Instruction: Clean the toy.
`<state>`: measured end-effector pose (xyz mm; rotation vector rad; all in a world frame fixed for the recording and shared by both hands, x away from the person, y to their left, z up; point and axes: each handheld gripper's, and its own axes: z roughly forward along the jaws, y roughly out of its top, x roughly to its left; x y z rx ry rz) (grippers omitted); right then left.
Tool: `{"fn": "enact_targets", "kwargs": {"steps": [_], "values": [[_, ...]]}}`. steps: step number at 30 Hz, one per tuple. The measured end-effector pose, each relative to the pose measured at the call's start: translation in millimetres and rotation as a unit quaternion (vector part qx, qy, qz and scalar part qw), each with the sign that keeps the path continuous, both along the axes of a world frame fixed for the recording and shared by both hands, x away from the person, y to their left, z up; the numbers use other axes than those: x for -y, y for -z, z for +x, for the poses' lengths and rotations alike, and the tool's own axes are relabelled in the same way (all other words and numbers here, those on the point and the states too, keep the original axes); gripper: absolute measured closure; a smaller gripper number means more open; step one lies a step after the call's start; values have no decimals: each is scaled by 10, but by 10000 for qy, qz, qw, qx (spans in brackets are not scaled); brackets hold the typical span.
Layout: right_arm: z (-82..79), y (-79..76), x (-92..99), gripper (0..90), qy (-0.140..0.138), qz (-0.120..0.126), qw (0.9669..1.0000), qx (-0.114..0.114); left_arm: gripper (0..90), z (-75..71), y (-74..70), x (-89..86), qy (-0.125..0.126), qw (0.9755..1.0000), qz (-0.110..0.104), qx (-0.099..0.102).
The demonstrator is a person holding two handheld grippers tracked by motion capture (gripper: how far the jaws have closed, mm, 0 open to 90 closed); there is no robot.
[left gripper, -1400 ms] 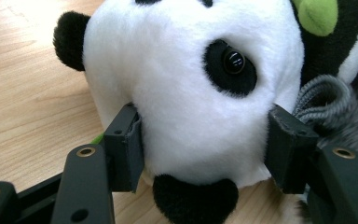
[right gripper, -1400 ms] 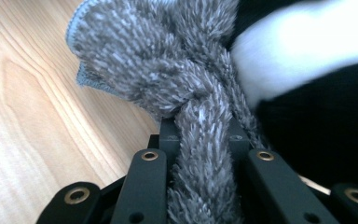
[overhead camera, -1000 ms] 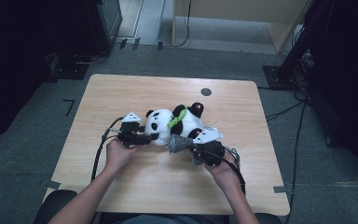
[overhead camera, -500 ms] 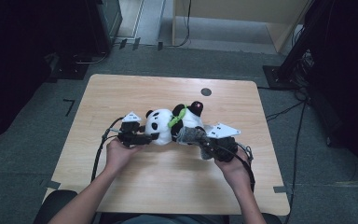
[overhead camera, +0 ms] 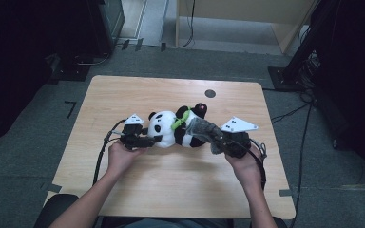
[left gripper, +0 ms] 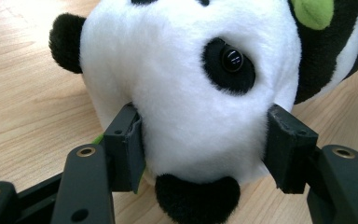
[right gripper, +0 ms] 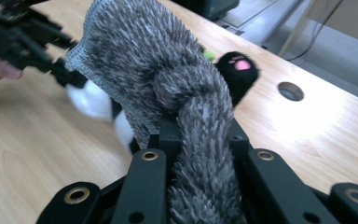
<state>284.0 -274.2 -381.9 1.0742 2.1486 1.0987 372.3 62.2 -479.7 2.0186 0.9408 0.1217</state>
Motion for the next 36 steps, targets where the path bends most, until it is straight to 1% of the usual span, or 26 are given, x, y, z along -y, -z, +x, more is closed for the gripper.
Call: {"fn": "enact_targets", "kwargs": {"steps": [1,3,6,8,12,15,18,22,24,29,30,32,35,36], "values": [[18,-5,32,769,64,35,10000,-19,386,-6,-1,4,5,10000,25,22],[56,5,93,769,201,29,9998,-39,386,-13,-3,10,13,10000,58,49],[136,68,224,769,354,106,9992,-158,385,-11,-4,6,18,10000,43,28],[194,122,319,769,498,159,9984,-235,384,-9,-5,4,26,10000,37,27],[284,211,473,765,652,304,9968,-348,381,11,-12,-12,86,10000,8,0],[333,255,573,765,812,297,9955,-393,382,11,-16,-11,98,9999,21,4],[450,333,710,765,1026,331,9932,-445,381,4,-20,-15,119,9999,44,24],[608,488,860,766,1275,395,9889,-656,379,-2,-20,-28,120,9999,48,50],[687,583,903,765,1377,363,9868,-770,379,0,-17,-28,109,9999,32,56],[853,765,933,765,1485,235,9847,-887,373,0,-14,-27,91,9999,12,57],[891,812,937,765,1530,203,9837,-926,372,0,-13,-27,90,9999,11,62],[933,872,942,763,1540,200,9829,-985,371,1,-10,-28,90,9999,2,67],[982,979,928,756,1561,25,9816,-1098,368,3,-7,-27,91,9999,-6,76],[990,1012,930,754,1542,18,9817,-1114,367,3,-6,-28,92,9999,-4,78]]}}
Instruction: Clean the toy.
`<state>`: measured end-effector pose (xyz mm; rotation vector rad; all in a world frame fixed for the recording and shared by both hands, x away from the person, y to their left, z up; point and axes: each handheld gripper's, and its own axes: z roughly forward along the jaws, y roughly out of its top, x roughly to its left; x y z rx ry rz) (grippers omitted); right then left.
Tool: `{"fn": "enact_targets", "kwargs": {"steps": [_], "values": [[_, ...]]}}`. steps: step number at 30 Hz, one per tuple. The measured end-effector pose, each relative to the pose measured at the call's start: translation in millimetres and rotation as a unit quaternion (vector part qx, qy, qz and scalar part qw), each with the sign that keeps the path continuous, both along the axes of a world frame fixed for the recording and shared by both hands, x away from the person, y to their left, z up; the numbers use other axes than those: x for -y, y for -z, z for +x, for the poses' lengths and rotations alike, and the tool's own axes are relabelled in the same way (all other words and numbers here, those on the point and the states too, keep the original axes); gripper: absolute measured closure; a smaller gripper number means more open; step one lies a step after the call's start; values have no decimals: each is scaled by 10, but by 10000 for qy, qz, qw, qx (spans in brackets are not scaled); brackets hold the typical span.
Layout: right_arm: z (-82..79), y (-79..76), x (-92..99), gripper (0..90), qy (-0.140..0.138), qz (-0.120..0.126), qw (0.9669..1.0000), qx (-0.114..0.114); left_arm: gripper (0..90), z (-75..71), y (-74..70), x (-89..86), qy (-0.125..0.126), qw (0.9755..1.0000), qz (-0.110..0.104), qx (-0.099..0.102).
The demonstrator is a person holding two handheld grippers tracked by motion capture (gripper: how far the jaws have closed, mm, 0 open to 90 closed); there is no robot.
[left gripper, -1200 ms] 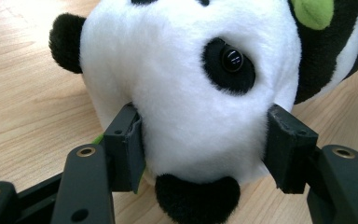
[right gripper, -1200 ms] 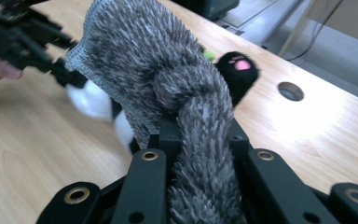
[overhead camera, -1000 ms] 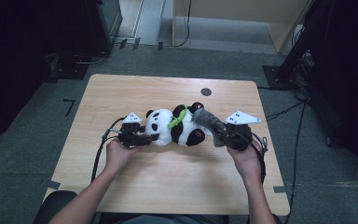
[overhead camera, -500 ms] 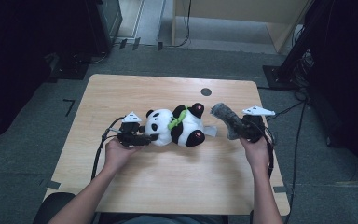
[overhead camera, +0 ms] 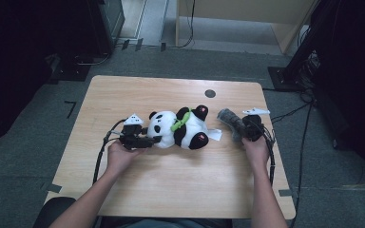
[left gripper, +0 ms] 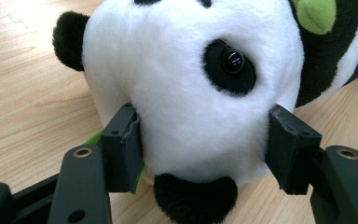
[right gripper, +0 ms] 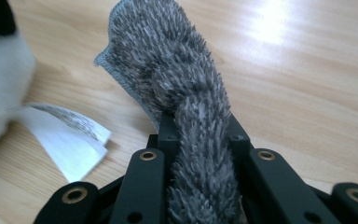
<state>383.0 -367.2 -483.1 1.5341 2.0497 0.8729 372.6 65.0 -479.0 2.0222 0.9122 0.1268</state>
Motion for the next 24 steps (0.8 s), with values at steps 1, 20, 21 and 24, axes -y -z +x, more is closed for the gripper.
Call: {"fn": "enact_targets", "kwargs": {"steps": [1,20,21,24], "values": [[4,27,2,752,-8,21,10000,-21,365,0,0,0,-2,10000,1,1],[-32,93,9,459,-126,115,9998,-113,304,6,6,-1,0,10000,-12,10],[-40,82,6,441,-127,107,9998,-83,302,6,7,-1,0,10000,-14,12],[-78,27,4,397,-114,194,9997,4,297,7,6,-2,6,10000,-17,5]]}}
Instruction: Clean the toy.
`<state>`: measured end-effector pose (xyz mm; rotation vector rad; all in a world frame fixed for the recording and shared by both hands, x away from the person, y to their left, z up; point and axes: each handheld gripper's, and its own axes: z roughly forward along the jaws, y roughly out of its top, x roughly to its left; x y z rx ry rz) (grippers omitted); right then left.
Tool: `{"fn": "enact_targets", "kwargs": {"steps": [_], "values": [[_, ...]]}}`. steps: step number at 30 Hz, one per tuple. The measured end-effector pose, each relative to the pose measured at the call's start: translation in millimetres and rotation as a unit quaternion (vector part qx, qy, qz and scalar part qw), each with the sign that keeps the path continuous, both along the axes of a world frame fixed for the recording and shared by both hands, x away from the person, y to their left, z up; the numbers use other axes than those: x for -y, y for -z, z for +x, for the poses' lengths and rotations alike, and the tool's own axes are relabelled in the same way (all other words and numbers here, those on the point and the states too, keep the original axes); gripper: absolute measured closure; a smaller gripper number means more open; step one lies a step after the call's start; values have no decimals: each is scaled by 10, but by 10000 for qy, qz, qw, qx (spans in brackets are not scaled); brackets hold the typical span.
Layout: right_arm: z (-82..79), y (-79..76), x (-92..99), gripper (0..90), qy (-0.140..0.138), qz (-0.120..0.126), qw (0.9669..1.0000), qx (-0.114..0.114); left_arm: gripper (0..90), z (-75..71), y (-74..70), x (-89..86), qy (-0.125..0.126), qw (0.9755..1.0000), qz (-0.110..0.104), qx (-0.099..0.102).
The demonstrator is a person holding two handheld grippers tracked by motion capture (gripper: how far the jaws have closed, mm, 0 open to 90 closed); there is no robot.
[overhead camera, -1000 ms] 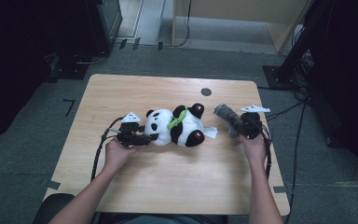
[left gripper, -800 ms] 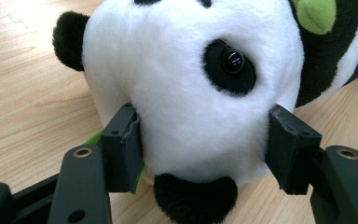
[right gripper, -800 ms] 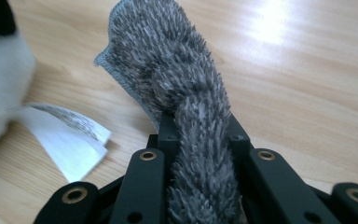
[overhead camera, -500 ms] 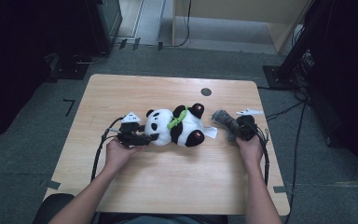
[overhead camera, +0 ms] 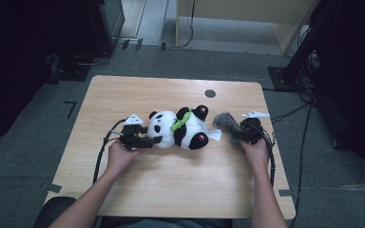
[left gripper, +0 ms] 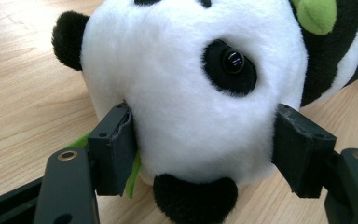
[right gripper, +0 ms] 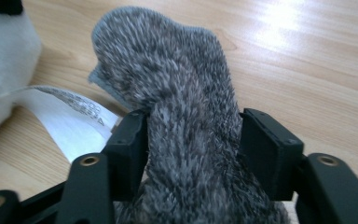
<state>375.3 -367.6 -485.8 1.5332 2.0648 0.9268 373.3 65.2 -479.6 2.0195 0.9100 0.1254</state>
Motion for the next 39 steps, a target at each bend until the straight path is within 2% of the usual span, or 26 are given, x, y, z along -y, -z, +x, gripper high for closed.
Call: {"fn": "enact_targets", "kwargs": {"steps": [6,12,15,19,24,28,35,39], "values": [[-96,-143,-20,327,-108,419,9989,205,283,2,-1,-1,12,10000,-3,-18],[-170,-219,-95,236,-274,726,9966,259,271,10,1,-2,54,10000,9,-22],[-200,-261,-144,198,-306,775,9962,244,251,21,1,0,93,10000,19,-30],[-267,-329,-232,168,-536,893,9940,326,204,46,6,4,167,9998,36,-79],[-337,-410,-366,142,-769,873,9923,432,157,76,11,11,194,9997,31,-168],[-390,-475,-477,142,-1002,979,9889,495,119,94,21,14,208,9996,38,-213],[-490,-574,-669,145,-1409,1167,9810,640,112,108,27,15,221,9996,-7,-187],[-533,-596,-767,143,-1641,1163,9772,684,114,109,23,18,214,9996,-3,-196]]}}
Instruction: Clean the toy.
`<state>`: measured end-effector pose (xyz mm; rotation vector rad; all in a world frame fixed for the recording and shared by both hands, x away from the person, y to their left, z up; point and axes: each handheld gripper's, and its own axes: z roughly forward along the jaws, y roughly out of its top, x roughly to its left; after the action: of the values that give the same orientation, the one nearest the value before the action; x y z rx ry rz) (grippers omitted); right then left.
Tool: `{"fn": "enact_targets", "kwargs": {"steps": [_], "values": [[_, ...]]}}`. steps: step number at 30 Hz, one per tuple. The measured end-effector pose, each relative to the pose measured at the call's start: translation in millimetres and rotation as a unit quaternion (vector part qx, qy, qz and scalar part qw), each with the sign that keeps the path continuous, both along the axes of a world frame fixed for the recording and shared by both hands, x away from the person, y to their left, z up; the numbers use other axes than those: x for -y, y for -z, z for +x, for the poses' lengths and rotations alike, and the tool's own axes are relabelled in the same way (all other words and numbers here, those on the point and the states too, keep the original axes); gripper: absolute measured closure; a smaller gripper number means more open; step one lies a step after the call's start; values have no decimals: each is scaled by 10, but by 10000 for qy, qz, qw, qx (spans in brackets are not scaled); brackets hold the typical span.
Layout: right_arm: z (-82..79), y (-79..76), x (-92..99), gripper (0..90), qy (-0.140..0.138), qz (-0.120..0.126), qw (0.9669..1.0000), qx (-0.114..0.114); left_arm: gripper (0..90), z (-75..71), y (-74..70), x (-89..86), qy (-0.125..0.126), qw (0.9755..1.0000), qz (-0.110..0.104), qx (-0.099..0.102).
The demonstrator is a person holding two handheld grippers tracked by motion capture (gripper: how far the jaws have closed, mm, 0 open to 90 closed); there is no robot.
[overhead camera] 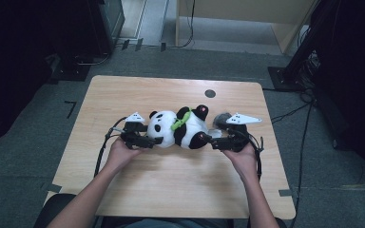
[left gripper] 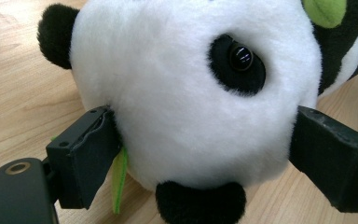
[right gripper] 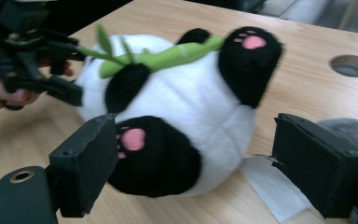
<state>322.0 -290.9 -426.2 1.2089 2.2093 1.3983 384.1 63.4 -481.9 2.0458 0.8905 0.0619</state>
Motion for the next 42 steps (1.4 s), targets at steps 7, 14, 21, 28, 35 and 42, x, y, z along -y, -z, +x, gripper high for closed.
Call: {"fn": "enact_targets", "kwargs": {"steps": [7,14,21,28,35,42], "values": [[13,86,-170,93,-212,-105,9997,-2,113,9,-1,-4,-7,10000,-40,-29],[94,278,-272,0,-261,-288,9990,-214,112,22,1,-7,-4,10000,-70,-45],[165,404,-370,40,-392,-419,9978,-317,122,31,6,-14,20,9999,-114,-55],[202,469,-421,30,-446,-457,9978,-200,132,45,15,-19,-2,9997,-219,-107],[218,513,-494,3,-279,-493,9984,-75,150,47,8,7,-198,9991,-346,-148],[235,519,-490,141,-1,-770,9968,194,156,50,18,29,-221,9987,-418,-188]]}}
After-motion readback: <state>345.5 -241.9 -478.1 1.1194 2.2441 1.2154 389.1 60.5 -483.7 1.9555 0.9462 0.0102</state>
